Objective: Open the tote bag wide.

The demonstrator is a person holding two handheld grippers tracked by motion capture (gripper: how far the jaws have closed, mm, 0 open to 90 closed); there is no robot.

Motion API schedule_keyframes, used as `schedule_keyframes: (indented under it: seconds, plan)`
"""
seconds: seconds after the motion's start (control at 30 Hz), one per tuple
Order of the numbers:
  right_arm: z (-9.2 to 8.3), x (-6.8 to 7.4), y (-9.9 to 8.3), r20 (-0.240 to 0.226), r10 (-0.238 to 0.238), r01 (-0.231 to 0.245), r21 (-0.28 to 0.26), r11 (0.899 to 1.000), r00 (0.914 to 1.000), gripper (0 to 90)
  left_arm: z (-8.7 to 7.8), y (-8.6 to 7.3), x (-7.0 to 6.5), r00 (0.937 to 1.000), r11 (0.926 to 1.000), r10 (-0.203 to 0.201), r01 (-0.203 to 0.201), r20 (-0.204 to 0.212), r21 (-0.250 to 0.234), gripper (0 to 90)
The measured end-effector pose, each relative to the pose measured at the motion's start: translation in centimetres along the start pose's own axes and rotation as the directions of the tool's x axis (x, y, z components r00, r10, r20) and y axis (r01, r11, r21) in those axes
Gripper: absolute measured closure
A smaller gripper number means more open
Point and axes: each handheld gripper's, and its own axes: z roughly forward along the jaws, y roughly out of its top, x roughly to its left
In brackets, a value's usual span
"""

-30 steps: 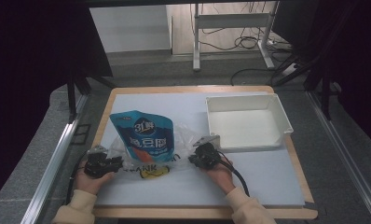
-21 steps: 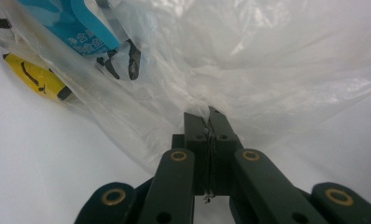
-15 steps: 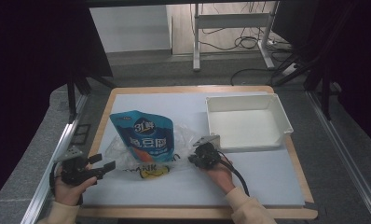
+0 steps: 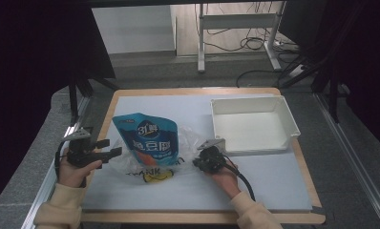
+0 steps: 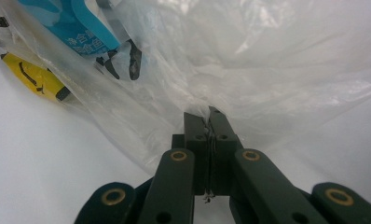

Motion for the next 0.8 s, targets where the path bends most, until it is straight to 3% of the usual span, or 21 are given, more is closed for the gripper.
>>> schedule_keyframes:
  seconds: [0.17,0.3,0.53,0.63,0.8]
  plan:
    - [0.0,-0.1,0.0,-0.002,0.001,-0.001,-0.003,1.000,1.0000,88.2,1.5,-0.2,0.6,0.9999,0.9988,0.012,-0.012,0.003,0.046,36.4]
    - [0.0,-0.1,0.0,-0.002,0.001,-0.001,-0.005,1.000,1.0000,88.2,2.2,-0.6,0.7,0.9998,0.9971,0.017,-0.015,-0.015,0.075,50.0]
    - [0.0,-0.1,0.0,-0.001,-0.001,0.001,-0.006,1.000,1.0000,88.2,3.0,-1.0,0.9,0.9998,0.9950,0.009,-0.007,-0.020,0.099,84.6]
    - [0.1,-0.1,0.0,-0.002,0.002,-0.002,-0.007,1.000,1.0000,88.2,3.1,-0.9,1.0,0.9994,0.9959,0.010,-0.007,-0.034,0.090,89.6]
    - [0.1,-0.1,0.0,-0.005,0.003,-0.003,-0.008,1.000,1.0000,88.2,2.5,-0.6,1.3,0.9989,0.9989,-0.002,0.004,-0.047,0.047,90.0]
